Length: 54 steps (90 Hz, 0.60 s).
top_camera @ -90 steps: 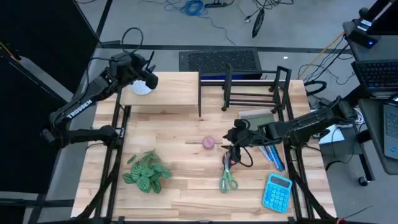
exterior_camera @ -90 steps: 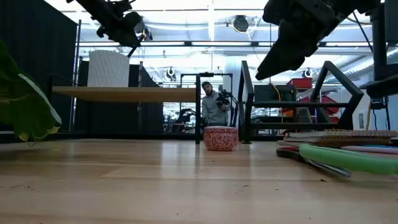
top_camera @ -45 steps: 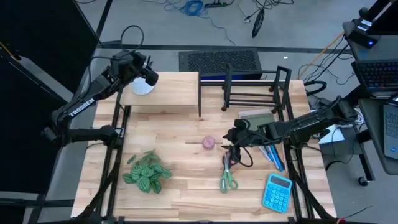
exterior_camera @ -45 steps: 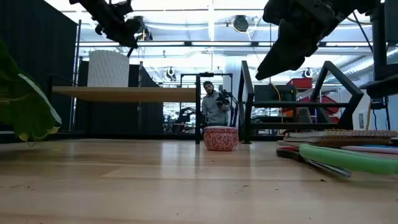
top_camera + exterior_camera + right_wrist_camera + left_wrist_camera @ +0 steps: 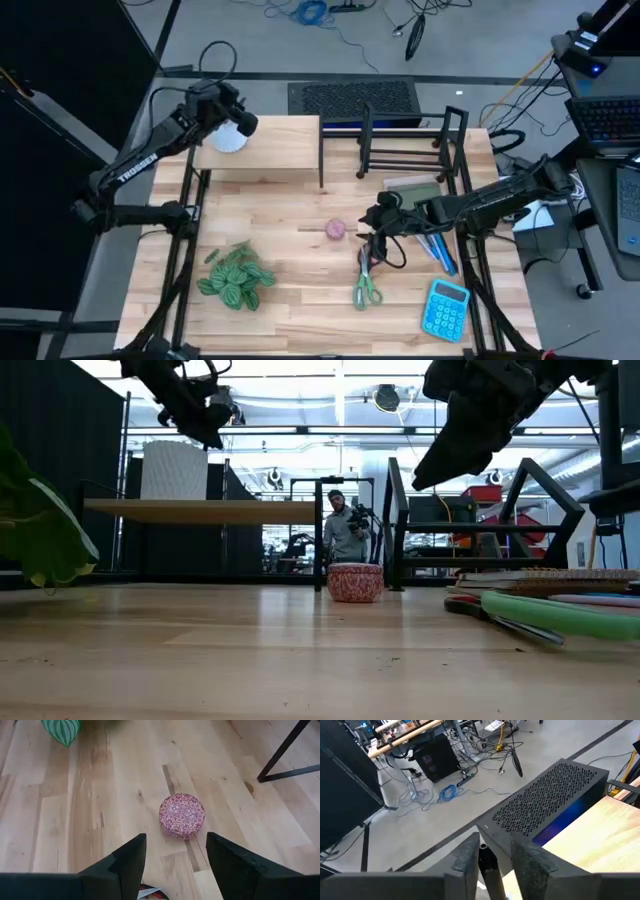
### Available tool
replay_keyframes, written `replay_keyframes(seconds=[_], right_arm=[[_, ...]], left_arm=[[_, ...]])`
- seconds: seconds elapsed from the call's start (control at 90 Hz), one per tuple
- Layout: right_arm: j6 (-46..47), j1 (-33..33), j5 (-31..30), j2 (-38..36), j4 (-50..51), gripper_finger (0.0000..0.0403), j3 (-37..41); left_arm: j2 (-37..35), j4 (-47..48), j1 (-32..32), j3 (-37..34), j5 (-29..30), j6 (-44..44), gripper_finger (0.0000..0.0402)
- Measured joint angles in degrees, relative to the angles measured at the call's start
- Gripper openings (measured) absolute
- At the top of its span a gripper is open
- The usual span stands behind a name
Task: Stock shelves
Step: Put the black pen into the white pen holder, then put the purple pen into the white pen holder
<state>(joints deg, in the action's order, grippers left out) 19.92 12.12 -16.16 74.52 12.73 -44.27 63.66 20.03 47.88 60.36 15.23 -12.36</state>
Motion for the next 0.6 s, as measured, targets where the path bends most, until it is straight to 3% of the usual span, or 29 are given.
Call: replay_keyframes(seconds=[0.2, 0.6], right_arm=[[-0.09, 0.0, -0.01, 0.0, 0.01, 0.0189, 0.0], [-0.51, 0.0, 0.0, 0.0, 0.0, 0.0189, 0.0]], left_arm=[[-1.44, 0.0, 0.0, 0.0, -0.04, 0.02, 0.0091], [-8.18, -0.68, -0.15, 0.0, -6.83, 1.55, 0.021]])
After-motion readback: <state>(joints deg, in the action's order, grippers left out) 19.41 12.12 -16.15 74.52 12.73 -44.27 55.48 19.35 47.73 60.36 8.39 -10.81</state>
